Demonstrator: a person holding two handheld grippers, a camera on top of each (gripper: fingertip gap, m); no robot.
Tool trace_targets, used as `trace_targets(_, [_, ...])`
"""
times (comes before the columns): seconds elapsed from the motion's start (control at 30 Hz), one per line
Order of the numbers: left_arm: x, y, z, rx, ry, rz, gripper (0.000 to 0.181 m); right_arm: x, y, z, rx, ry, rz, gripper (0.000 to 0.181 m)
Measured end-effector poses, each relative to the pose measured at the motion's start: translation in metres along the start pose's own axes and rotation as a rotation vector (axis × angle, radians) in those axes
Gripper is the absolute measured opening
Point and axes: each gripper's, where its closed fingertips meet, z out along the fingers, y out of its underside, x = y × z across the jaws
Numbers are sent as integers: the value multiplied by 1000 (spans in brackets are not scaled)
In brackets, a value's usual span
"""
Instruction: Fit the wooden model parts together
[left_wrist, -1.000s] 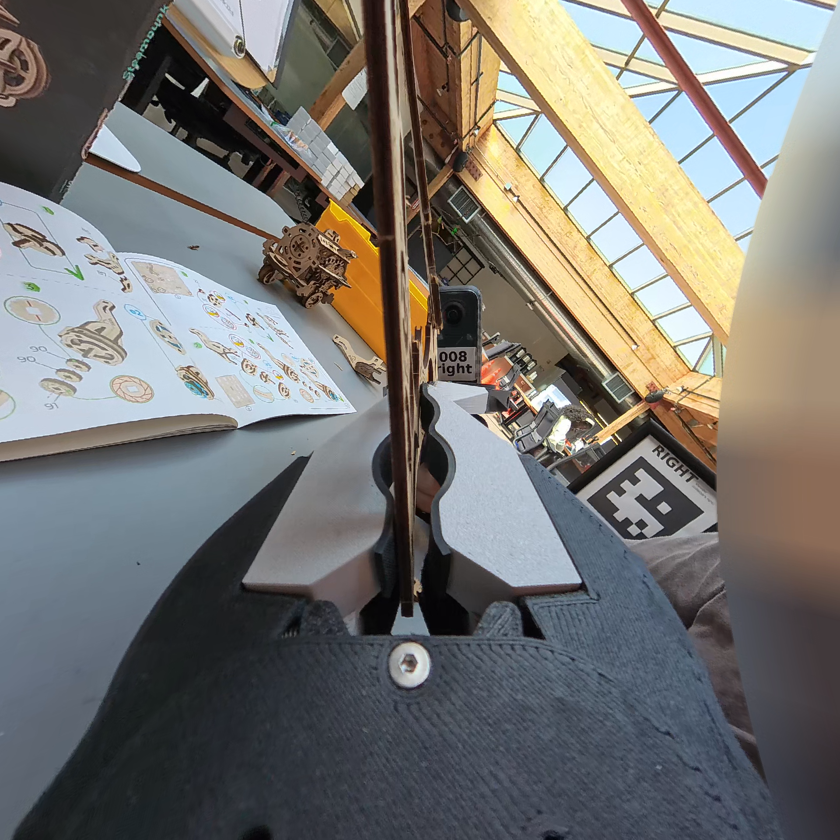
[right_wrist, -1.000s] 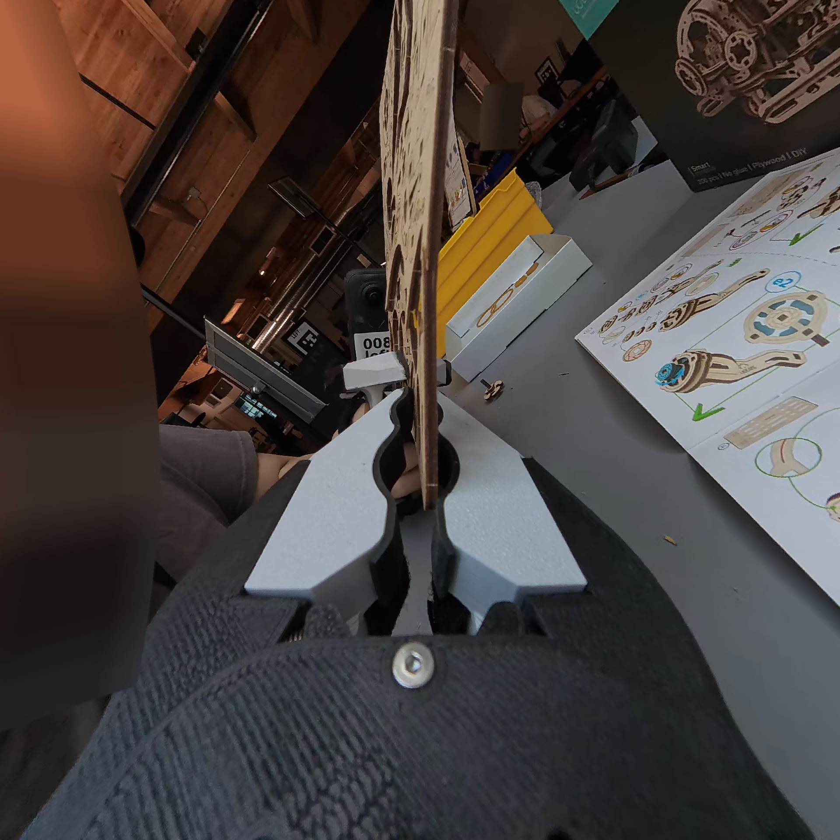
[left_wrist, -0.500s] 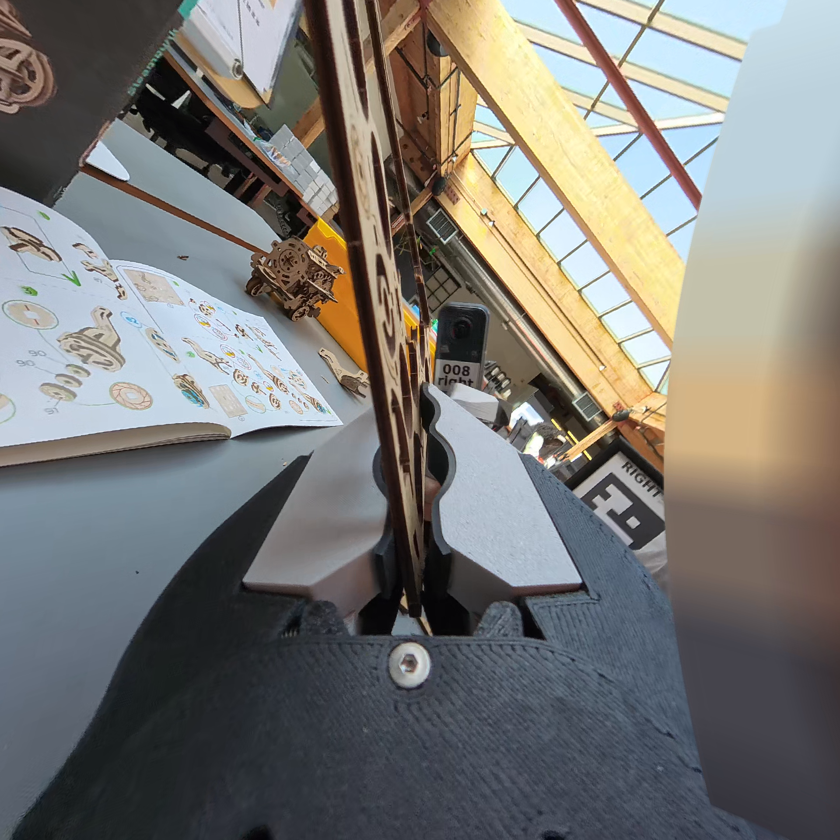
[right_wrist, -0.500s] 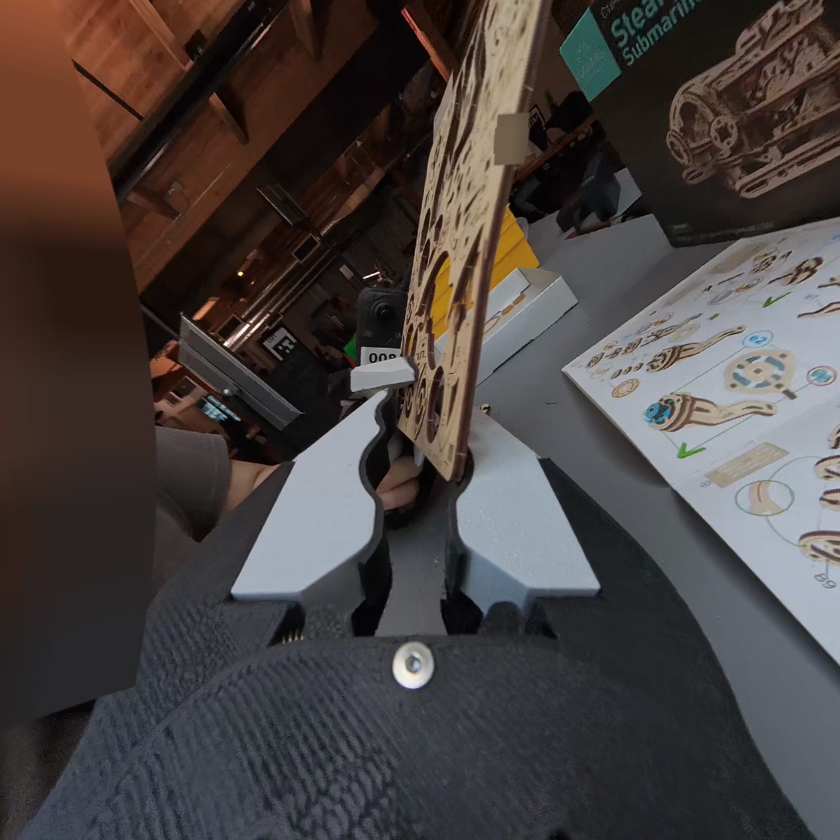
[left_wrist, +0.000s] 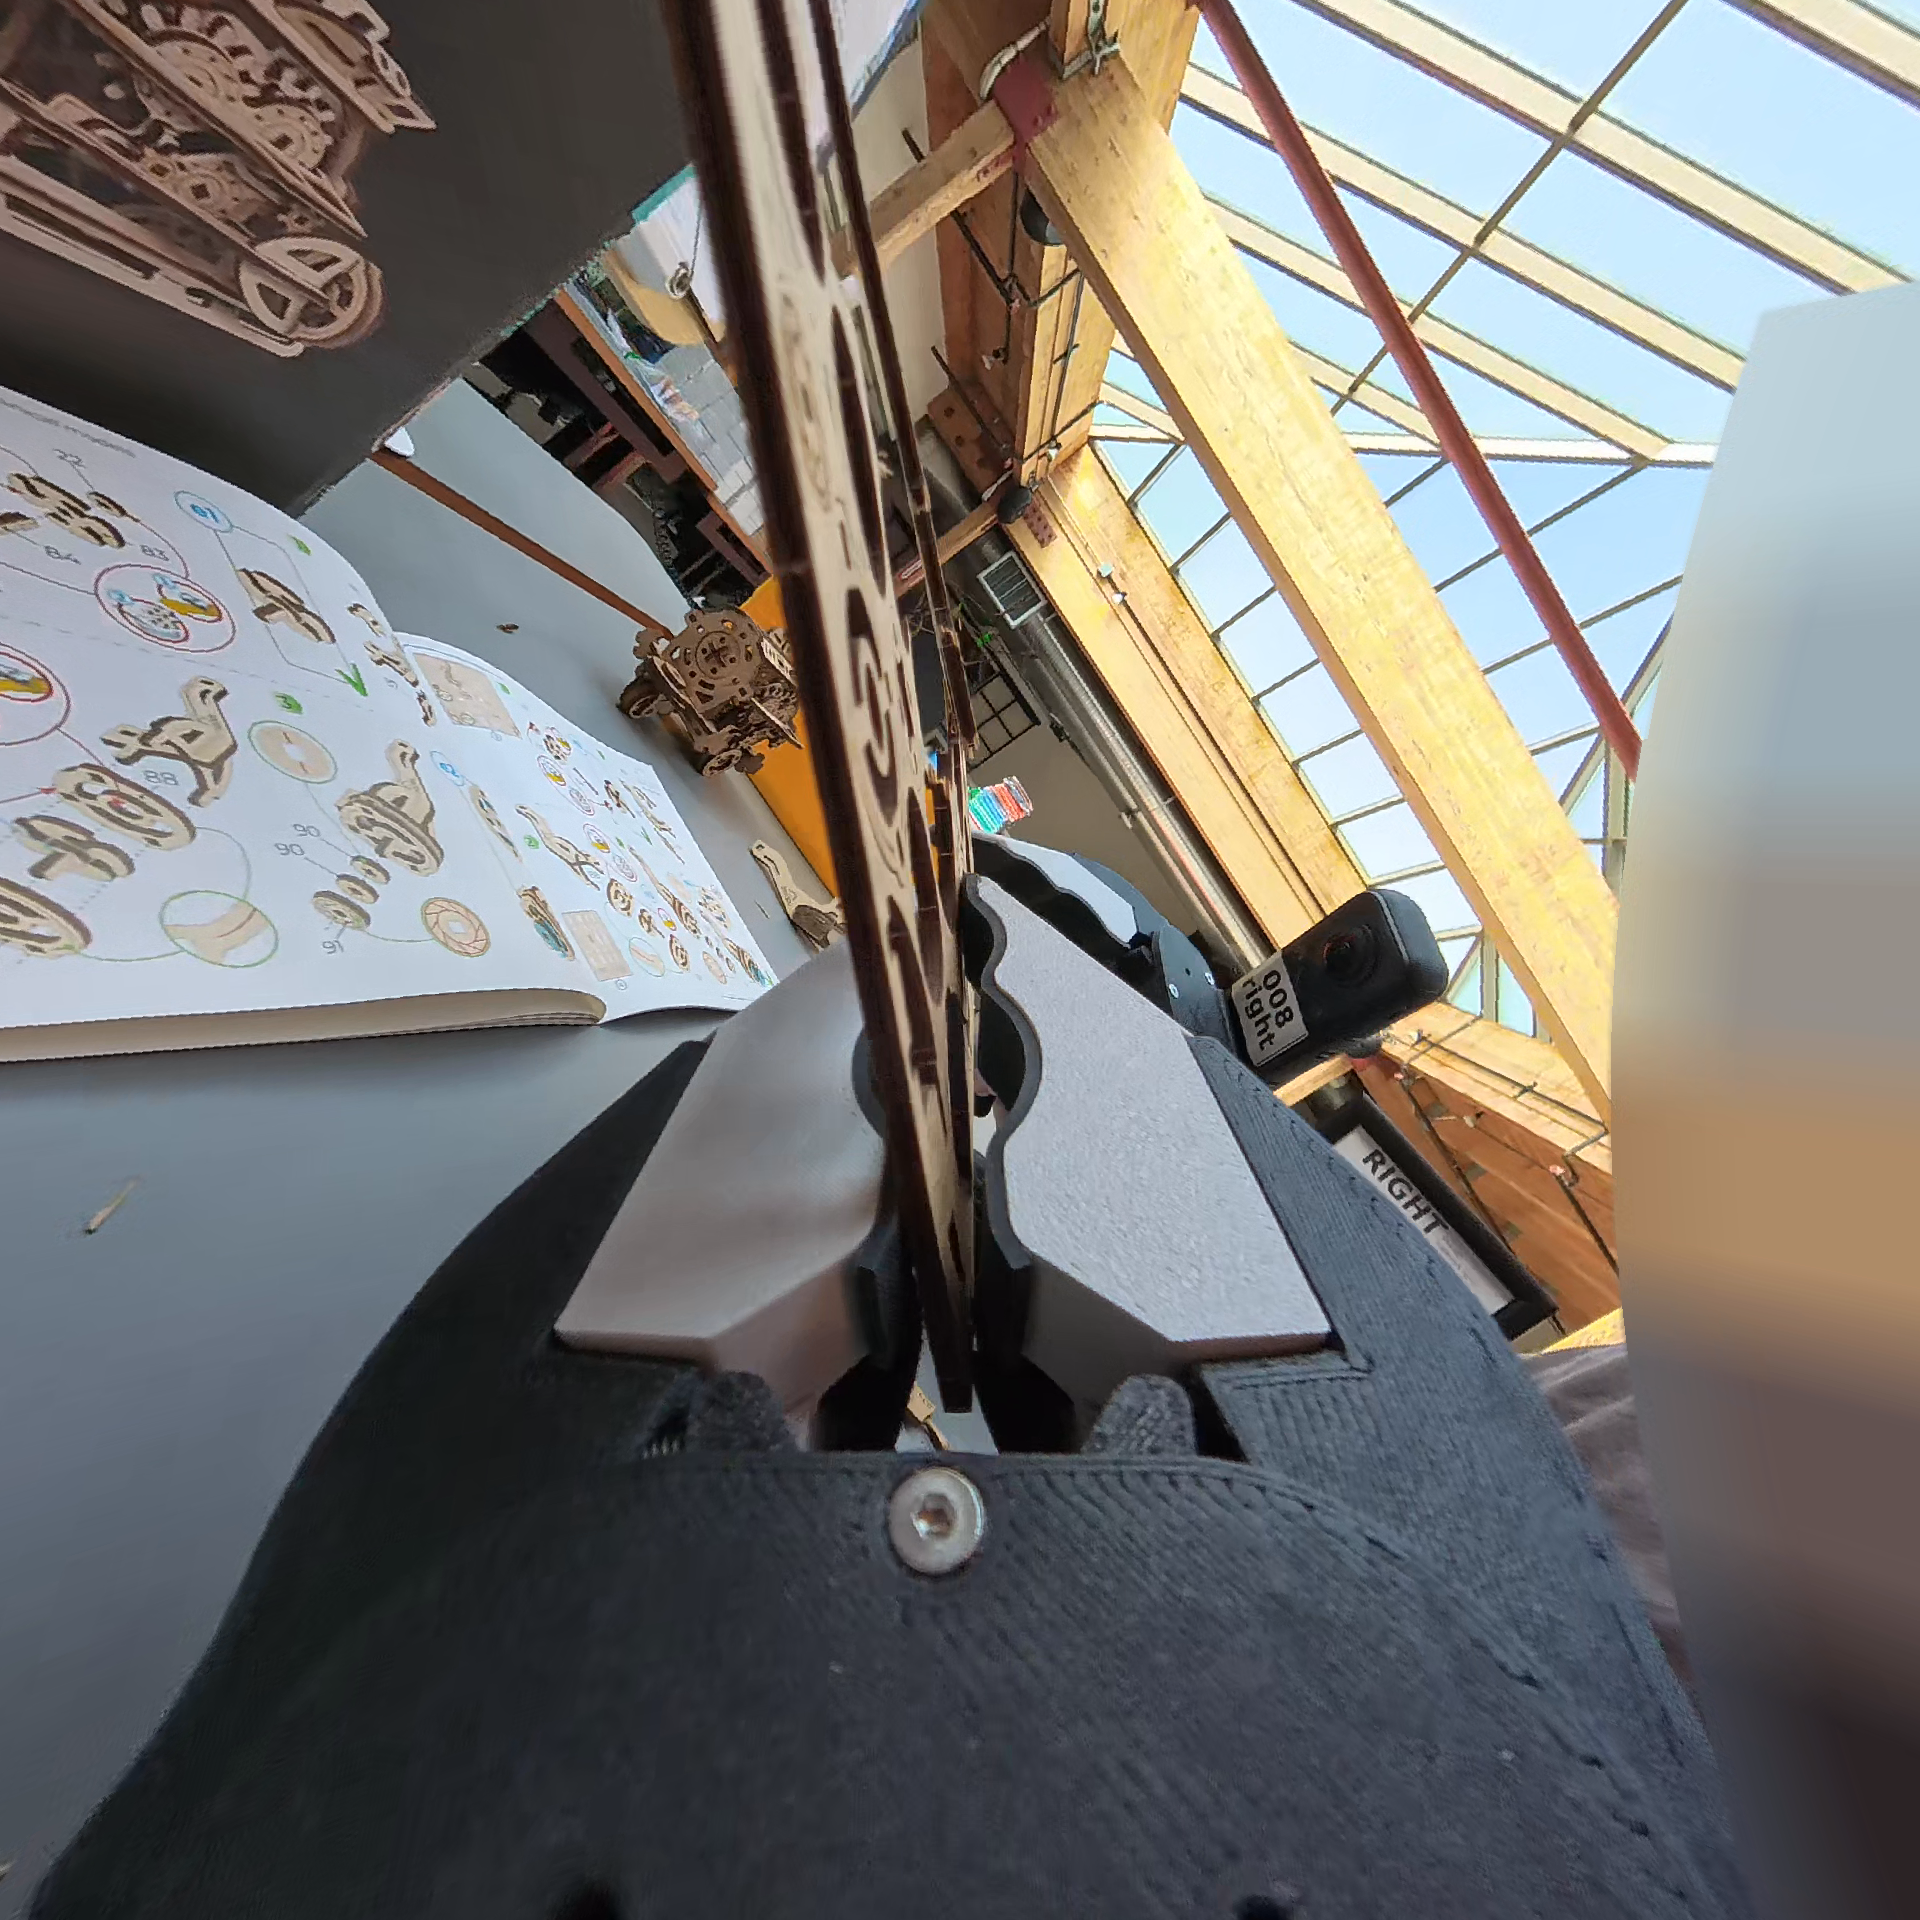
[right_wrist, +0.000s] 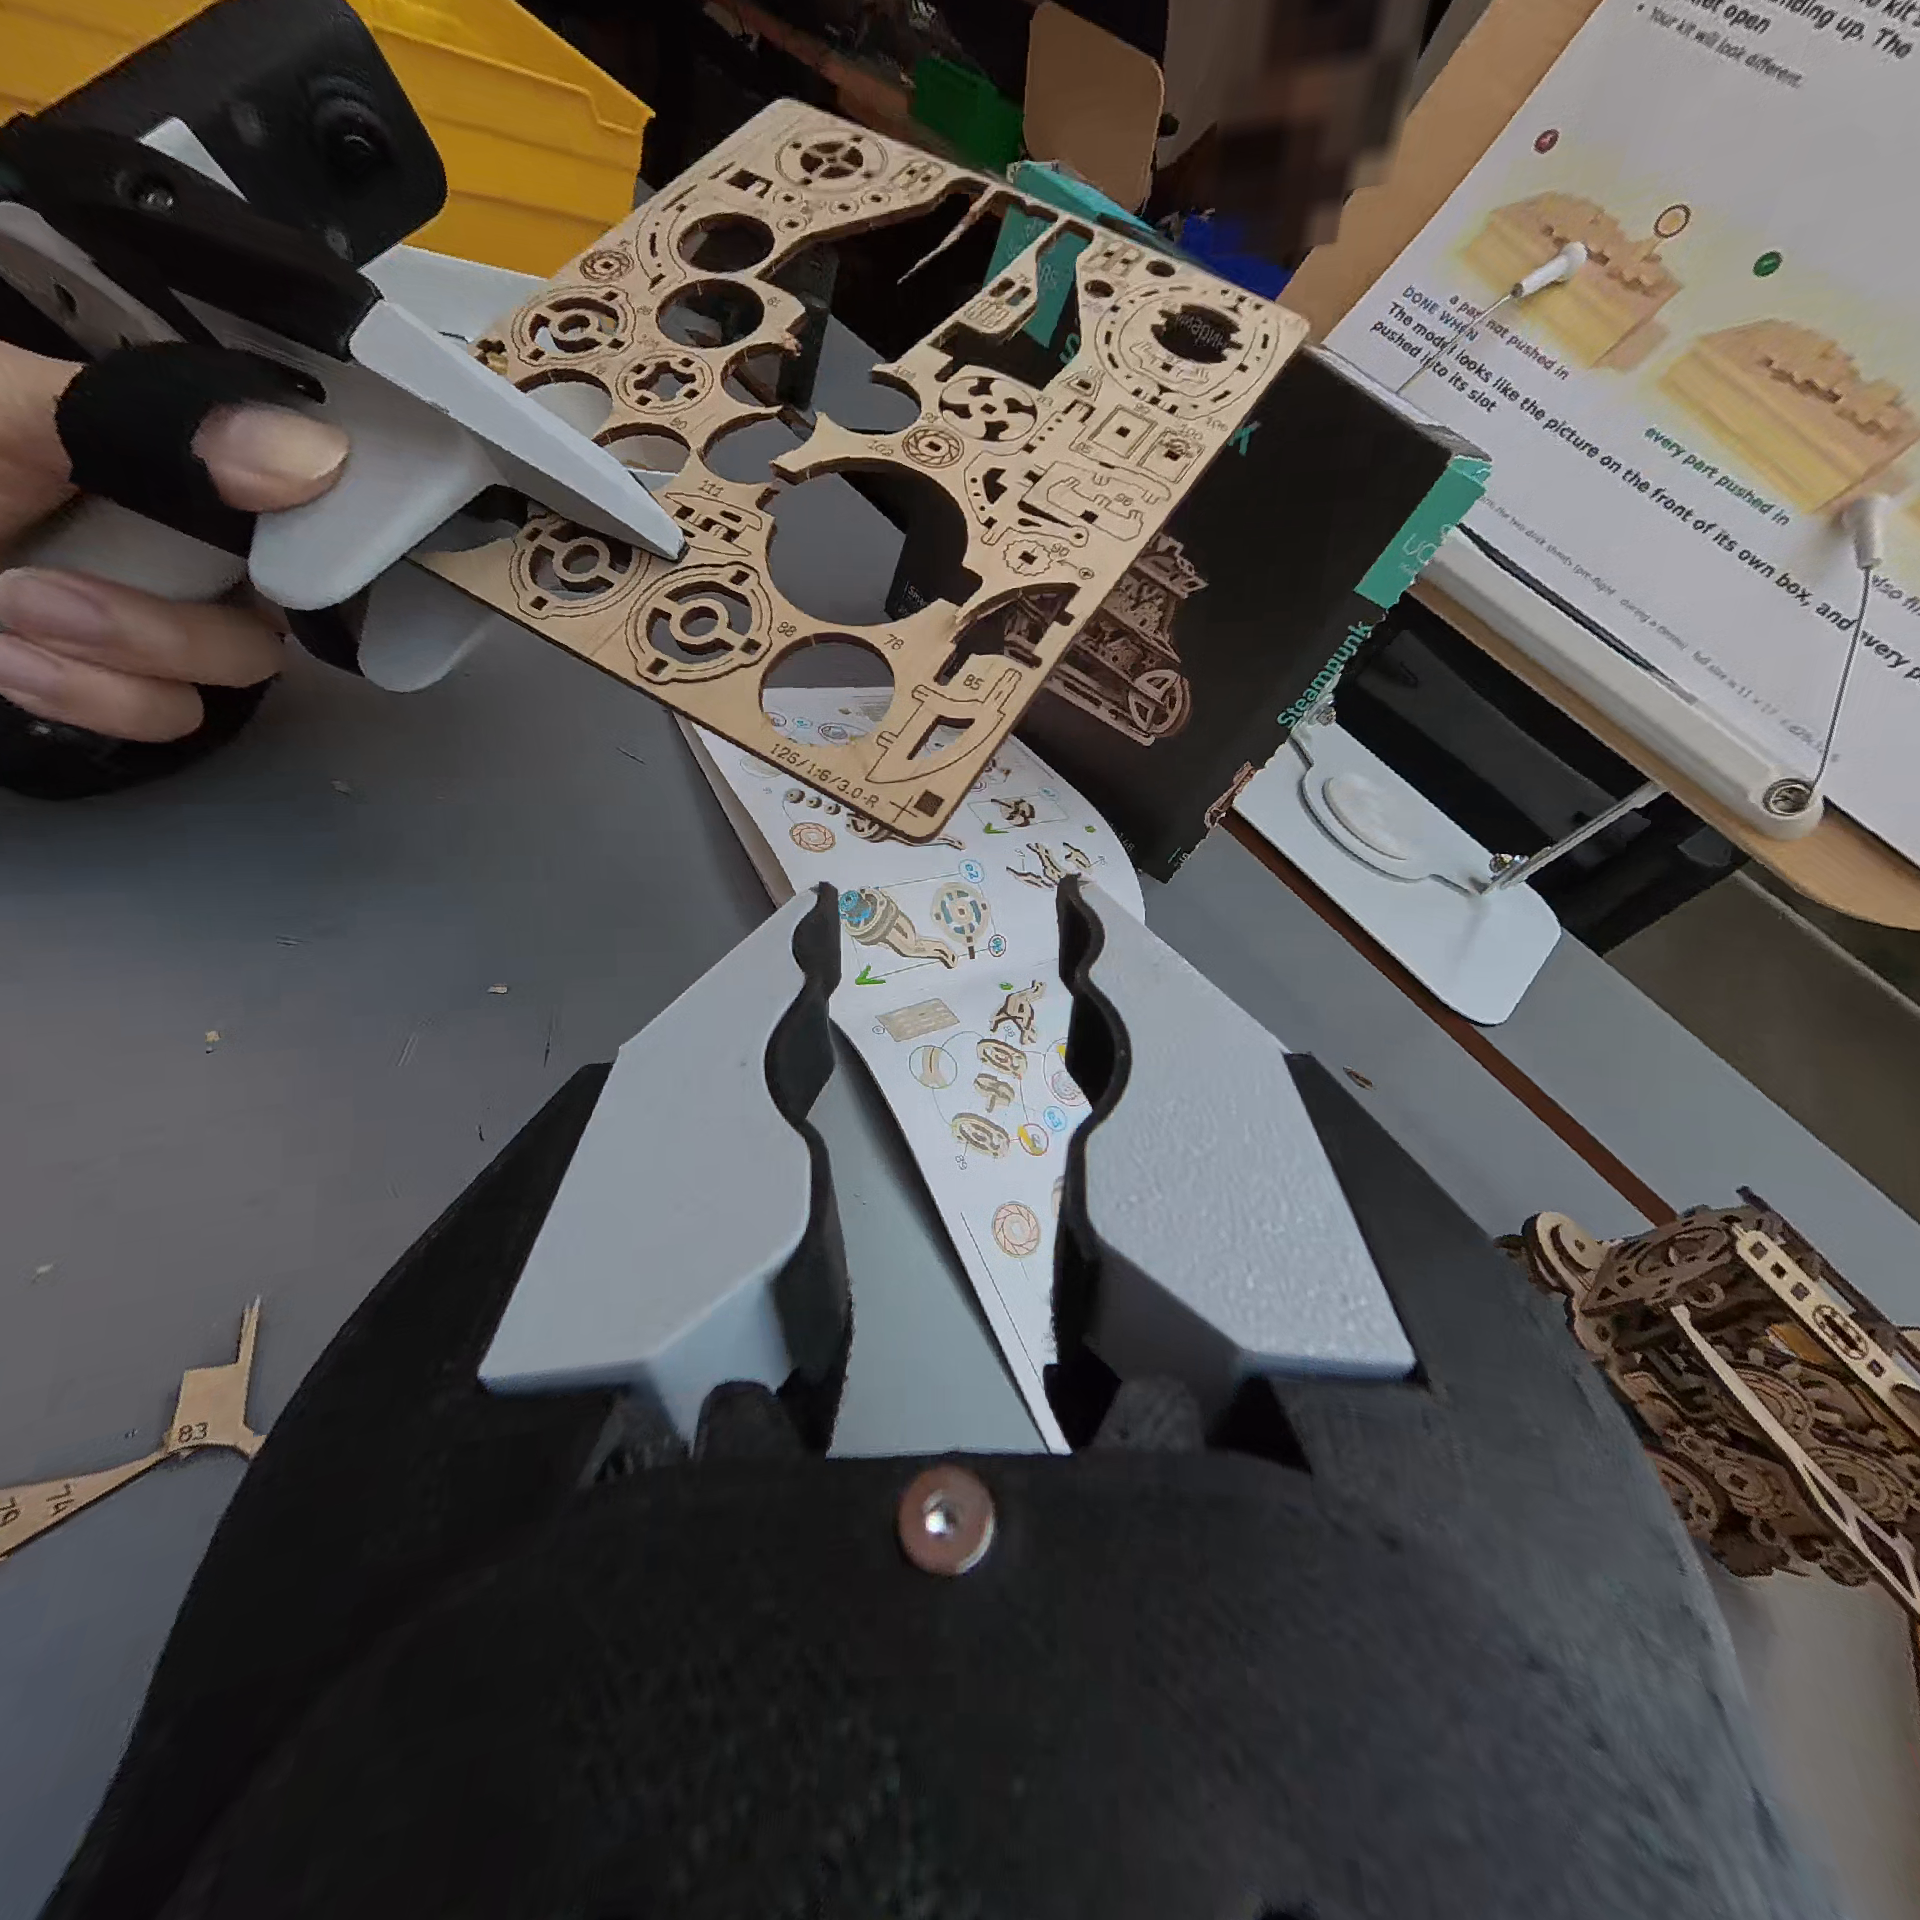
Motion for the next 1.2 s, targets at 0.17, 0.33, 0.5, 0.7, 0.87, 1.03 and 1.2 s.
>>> trace_targets(0.17, [-4,-1,-1,-23,-61,40,0,-20,-37,-16,162,48,-320,52])
trace_targets(0.33, [-10,17,5,-94,-104,5,0,-56,-15,19,-20,140,-748,53])
trace_targets(0.5, [-8,23,7,-113,-111,13,1,-59,-12,27,-68,181,-790,43])
trace_targets(0.7, [-6,28,9,-135,-113,18,0,-59,-11,29,-85,204,-819,36])
trace_targets(0.87, [-8,31,9,-151,-126,20,1,-58,-10,30,-89,212,-826,24])
trace_targets(1.03, [-5,31,10,-157,-132,60,0,-58,-12,29,-86,204,-783,23])
trace_targets(1.2, [-6,32,9,-163,-138,47,0,-60,-11,28,-103,180,-745,22])
